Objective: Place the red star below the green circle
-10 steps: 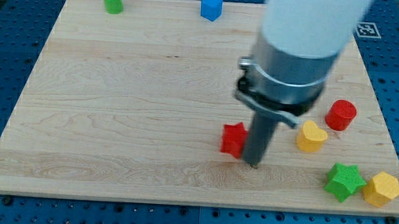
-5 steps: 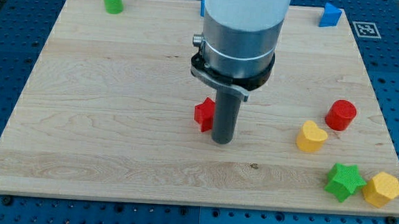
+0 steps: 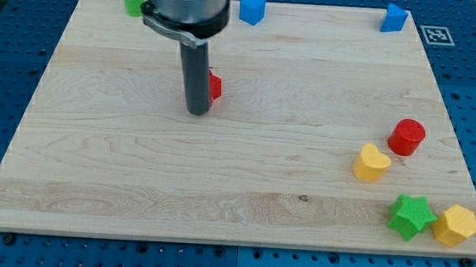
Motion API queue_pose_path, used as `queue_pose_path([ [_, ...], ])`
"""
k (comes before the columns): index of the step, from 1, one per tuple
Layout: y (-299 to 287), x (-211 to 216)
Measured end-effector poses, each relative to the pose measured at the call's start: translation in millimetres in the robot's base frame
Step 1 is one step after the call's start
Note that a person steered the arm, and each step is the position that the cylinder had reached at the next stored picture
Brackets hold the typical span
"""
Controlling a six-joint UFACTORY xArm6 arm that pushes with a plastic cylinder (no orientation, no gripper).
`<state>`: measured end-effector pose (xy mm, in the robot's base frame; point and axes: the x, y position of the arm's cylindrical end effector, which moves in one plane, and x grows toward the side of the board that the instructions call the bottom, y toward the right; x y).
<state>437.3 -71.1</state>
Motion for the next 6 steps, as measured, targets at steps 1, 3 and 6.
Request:
queue_pose_path([
  [1, 7.3, -0.7],
  [3, 63.3, -18.8],
  [6, -0.6, -44.6],
])
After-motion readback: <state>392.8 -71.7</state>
